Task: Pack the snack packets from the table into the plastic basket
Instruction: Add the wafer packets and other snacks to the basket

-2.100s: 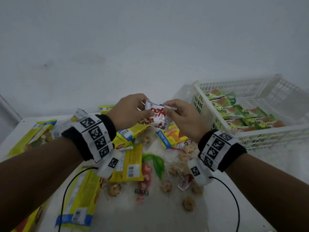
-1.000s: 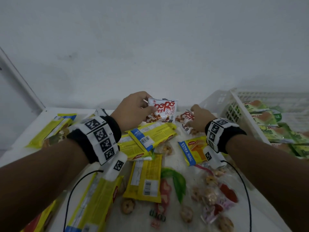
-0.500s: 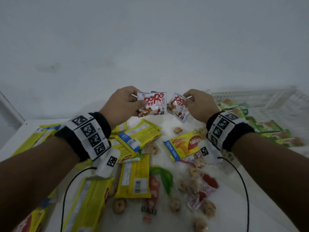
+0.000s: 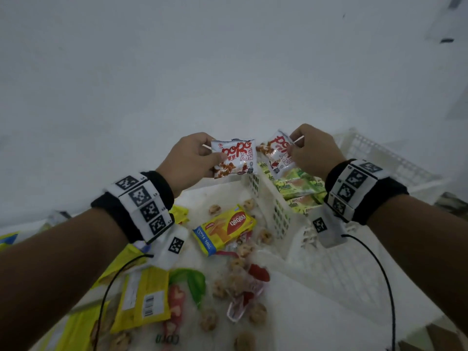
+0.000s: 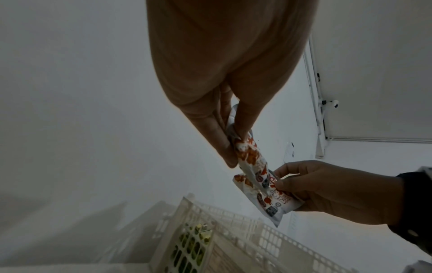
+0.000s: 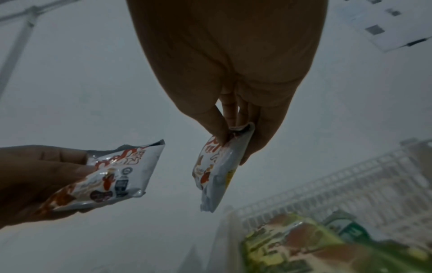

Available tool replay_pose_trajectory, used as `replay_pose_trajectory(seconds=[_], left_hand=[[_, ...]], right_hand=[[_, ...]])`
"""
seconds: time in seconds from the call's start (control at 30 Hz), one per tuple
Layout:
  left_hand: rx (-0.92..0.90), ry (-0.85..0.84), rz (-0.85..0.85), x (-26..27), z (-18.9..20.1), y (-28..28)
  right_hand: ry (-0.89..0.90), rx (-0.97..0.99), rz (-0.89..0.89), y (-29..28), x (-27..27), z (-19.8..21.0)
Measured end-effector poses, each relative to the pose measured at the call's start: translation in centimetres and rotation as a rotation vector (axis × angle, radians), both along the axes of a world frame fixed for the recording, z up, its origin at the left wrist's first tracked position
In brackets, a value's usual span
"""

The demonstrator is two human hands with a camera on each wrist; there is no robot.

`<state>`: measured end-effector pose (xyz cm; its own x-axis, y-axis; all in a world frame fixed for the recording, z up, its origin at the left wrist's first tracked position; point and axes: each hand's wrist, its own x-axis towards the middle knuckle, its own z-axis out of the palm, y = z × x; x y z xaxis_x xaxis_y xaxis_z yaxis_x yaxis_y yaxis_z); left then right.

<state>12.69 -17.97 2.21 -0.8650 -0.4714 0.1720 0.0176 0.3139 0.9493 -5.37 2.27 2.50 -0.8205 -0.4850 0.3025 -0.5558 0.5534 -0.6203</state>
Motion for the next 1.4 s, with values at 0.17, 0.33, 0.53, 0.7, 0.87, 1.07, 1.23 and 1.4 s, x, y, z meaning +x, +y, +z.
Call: replay_pose_trajectory(seconds=[0.17,0.33,0.53,0.7,0.87,1.07,1.23,1.4], left_hand=[[-0.023,-0.042,0.036,-5.6,0.1,4.1],[-0.059,-0.105,0.094,-10.5,0.6,8.1],[-0.071,-0.129,0.162,-14.5,1.3,10.7],[-0.132,-0.182,0.182,-15.9,1.1,11.3],[-0.16,-0.208,0.193,-16.9,0.8,10.9],[-0.15,-0.222,0.199,-17.7,0.3,10.0],[-0.12,-0.219,0.208,-17.8,-0.2,9.6],[-0.105,-0.219,0.203,-17.5,-0.6,9.2]], right_hand=[[-0.012,0.029,0.028,3.4,-7.0,-0.1],[-0.043,0.163,0.083,5.2,-13.8,-0.1],[-0.068,0.301,0.182,5.4,-18.7,-0.4],[-0.042,0.416,0.234,4.8,-20.9,-0.2],[-0.018,0.518,0.259,4.1,-21.3,-0.1],[-0.024,0.644,0.301,2.4,-21.5,-2.1],[-0.031,0.663,0.315,1.7,-22.0,-2.8],[-0.076,0.666,0.288,1.4,-22.1,-3.6]])
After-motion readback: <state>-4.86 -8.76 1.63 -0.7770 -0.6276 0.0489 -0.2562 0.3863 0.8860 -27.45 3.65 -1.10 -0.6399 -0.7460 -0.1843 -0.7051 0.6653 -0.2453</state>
